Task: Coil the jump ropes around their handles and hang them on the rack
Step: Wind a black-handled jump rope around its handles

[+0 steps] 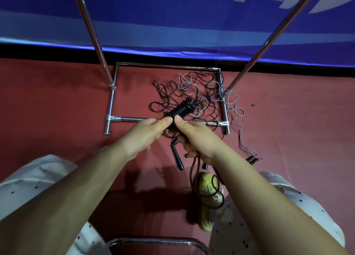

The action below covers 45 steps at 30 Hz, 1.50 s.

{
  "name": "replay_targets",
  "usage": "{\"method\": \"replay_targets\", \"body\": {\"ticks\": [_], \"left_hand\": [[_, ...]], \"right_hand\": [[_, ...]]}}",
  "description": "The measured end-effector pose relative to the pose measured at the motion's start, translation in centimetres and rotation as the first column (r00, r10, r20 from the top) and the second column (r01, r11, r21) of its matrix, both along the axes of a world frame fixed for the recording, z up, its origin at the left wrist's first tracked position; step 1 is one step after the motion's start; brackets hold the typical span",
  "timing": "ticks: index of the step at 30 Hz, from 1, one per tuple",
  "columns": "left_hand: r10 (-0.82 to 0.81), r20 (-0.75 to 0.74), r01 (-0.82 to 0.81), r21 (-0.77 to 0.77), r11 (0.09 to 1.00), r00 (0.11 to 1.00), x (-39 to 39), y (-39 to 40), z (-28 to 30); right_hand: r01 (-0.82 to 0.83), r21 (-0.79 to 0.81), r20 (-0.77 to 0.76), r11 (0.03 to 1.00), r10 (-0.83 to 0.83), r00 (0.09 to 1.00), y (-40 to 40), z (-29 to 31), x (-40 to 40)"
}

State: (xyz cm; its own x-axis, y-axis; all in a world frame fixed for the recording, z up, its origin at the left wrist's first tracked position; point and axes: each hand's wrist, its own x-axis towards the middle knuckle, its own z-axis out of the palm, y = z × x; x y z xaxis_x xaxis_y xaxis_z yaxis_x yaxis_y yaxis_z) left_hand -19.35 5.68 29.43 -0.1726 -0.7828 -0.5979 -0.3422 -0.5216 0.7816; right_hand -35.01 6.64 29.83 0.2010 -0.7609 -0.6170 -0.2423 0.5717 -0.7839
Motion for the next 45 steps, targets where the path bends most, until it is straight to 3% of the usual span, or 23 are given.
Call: {"method": "replay_targets", "body": {"ticks": [10, 12, 15, 18, 22, 29, 33, 38, 41, 45], "left_hand": [[-0.086, -0.024, 0.086, 0.008, 0.996, 0.996, -1.0, 0.0, -0.6], [-0.051, -0.142, 0.074, 0.16, 0.984, 0.988, -0.7, -0.1, -0.6], [-0.016, -0.364, 0.177, 0.412, 0.894, 0.931, -0.2, -0.1, -0.4], [0.007, -0.505, 0.262, 0.458, 0.85, 0.863, -0.1, -0.1, -0.6], [0.046, -0.568, 0.293, 0.49, 0.821, 0.822, 0.1, 0.0, -0.2], [0.029, -0.349, 0.123, 0.406, 0.905, 0.937, -0.1, 0.0, -0.4], [-0.036, -0.19, 0.08, 0.226, 0.971, 0.981, -0.5, 0.2, -1.0], [0.017, -0.074, -0.016, 0.016, 1.0, 0.997, -0.9, 0.0, -1.1], [0.05, -0.055, -0.053, -0.057, 0.997, 0.997, -0.9, -0.3, -1.4], [0.03, -0.111, -0.03, 0.002, 1.0, 0.993, -0.7, -0.6, -1.9]], "right_hand": [[0.077, 0.024, 0.03, 0.997, -0.077, 0.997, 0.2, 0.2, -1.0], [0.103, 0.002, 0.075, 0.995, -0.103, 0.992, 0.2, 0.3, -1.2], [0.093, -0.064, 0.159, 0.994, -0.082, 0.984, 0.0, 0.5, -1.4], [0.0, -0.184, 0.113, 0.983, 0.021, 0.993, -0.1, 0.1, -1.3], [-0.116, -0.264, 0.076, 0.957, 0.14, 0.987, -0.1, -0.6, -0.9], [-0.264, -0.232, -0.084, 0.936, 0.251, 0.964, -0.2, -1.1, -1.1], [-0.314, -0.197, -0.235, 0.929, 0.266, 0.935, -0.2, -1.0, -1.2], [-0.295, -0.222, -0.333, 0.929, 0.212, 0.919, -0.2, -0.7, -1.1], [-0.23, -0.172, -0.393, 0.958, 0.148, 0.908, -0.1, -0.8, -1.1], [-0.175, -0.162, -0.397, 0.971, 0.098, 0.913, -0.3, -0.9, -1.3]]}}
